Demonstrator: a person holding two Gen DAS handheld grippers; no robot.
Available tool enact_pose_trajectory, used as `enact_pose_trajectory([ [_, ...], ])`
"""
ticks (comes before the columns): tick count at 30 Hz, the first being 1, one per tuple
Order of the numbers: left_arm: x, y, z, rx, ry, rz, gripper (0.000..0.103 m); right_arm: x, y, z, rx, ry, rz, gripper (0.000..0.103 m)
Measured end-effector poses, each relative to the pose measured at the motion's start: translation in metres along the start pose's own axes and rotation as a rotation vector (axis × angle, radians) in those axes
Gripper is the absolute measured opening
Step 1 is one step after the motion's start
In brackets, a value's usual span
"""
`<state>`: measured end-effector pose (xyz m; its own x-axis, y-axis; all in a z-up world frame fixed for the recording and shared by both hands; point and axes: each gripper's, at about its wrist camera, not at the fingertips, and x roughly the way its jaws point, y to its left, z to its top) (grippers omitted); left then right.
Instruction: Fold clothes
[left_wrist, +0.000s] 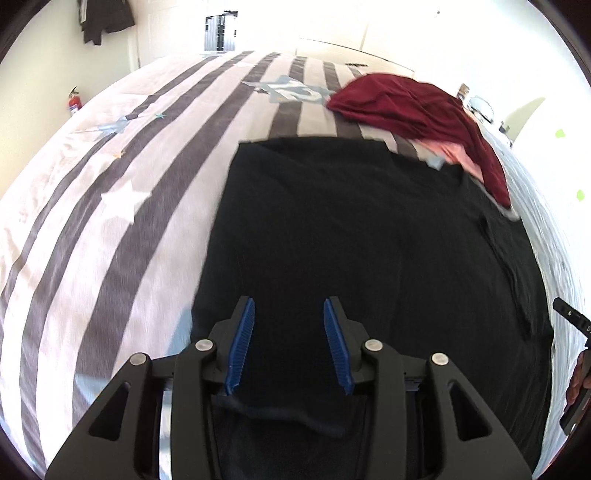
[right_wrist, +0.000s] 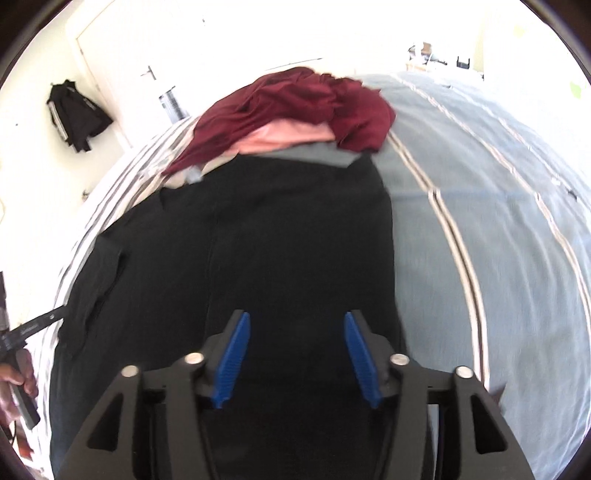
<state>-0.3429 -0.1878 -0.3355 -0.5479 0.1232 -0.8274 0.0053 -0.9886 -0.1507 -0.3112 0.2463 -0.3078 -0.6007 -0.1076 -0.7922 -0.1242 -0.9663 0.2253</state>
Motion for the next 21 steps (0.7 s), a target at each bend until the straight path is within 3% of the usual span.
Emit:
enact_pose_trajectory([
  [8, 0.037, 0.013, 0.075, -0.001, -0.034, 0.045, 0.050, 0.057, -0.024, 0.085, 0.002, 0.002, -0.049, 0.056],
  [11, 0.058, 0.018, 0.096, 0.004, -0.006, 0.049, 0.053, 0.084, -0.031, 0.108, -0.006, 0.025, -0.069, 0.058],
  [16, 0.102, 0.023, 0.123, -0.014, 0.048, 0.090, 0.053, 0.118, -0.046, 0.124, -0.018, 0.066, -0.111, 0.058],
  [21, 0.127, 0.024, 0.126, 0.019, 0.075, 0.106, 0.053, 0.138, -0.062, 0.126, -0.011, 0.098, -0.114, 0.058],
])
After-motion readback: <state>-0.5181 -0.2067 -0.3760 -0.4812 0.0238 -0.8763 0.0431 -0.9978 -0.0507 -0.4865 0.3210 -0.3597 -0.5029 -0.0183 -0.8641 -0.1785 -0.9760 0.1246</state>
